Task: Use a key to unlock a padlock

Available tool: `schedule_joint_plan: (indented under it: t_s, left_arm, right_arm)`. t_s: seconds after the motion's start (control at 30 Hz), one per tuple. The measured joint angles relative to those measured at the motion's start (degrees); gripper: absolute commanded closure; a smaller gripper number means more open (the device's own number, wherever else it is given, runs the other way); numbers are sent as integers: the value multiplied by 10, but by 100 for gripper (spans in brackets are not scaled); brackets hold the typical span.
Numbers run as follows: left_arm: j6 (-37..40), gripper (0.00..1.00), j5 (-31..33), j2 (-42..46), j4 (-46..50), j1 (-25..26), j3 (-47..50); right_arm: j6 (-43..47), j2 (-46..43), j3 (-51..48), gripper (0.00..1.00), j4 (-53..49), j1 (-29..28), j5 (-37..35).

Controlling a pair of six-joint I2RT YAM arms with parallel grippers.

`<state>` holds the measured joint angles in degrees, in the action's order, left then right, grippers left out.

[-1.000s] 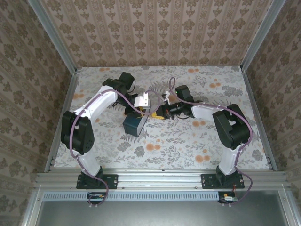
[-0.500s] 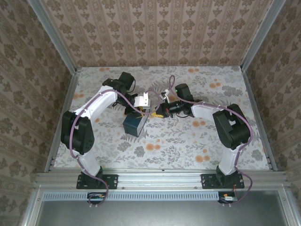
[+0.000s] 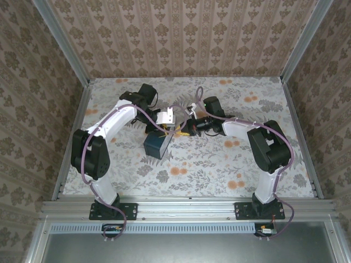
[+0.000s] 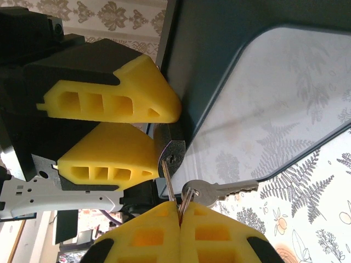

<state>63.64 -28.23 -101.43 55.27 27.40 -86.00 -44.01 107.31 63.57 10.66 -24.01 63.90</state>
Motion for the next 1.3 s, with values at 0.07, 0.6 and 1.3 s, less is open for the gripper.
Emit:
schedule_joint_plan:
  t_s: [0.07,0.6,1.3]
  left_arm:
    - [0,68,0,0,0,0,0]
    - [-2,70,0,0,0,0,0]
    - [-4,71,0,0,0,-1,0]
  right_arm:
    - [6,0,2,100,-6,0,0]
    - [36,1,6,100,-38,-3,0]
    - [36,9,20,100,-45,-4,0]
